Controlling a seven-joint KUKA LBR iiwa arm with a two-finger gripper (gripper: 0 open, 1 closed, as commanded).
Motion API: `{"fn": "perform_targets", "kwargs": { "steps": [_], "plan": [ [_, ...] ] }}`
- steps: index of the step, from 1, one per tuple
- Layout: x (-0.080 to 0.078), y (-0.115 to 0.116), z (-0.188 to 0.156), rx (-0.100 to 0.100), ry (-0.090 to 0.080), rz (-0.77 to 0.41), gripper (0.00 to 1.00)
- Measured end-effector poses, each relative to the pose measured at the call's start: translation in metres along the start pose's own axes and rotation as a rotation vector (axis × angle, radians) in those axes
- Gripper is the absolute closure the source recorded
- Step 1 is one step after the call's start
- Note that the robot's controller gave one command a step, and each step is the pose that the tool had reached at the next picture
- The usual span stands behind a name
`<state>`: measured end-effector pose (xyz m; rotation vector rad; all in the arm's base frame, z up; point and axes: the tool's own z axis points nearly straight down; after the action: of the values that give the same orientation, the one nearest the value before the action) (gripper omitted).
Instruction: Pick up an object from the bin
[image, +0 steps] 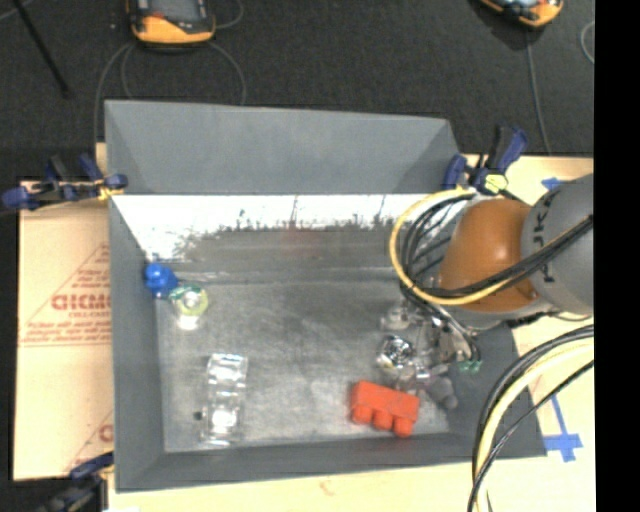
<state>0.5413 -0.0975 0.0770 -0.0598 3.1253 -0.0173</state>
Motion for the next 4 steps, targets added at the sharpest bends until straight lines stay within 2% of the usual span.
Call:
{"fn": "perform_targets", "kwargs": {
  "steps": [1,2,3,4],
  "plan": [
    [-0.027,-0.042,-0.001,-0.006,0.006,0.004,0.0],
    [0.046,-0.008,-0.007,-0.012,0.016,0.201,0.0],
    [0.049,-0.014,0.0,-0.011,0.014,0.487,0.0],
    [0.058,0.039,-0.021,-0.009,0.02,0.588,0.0]
  ]
}}
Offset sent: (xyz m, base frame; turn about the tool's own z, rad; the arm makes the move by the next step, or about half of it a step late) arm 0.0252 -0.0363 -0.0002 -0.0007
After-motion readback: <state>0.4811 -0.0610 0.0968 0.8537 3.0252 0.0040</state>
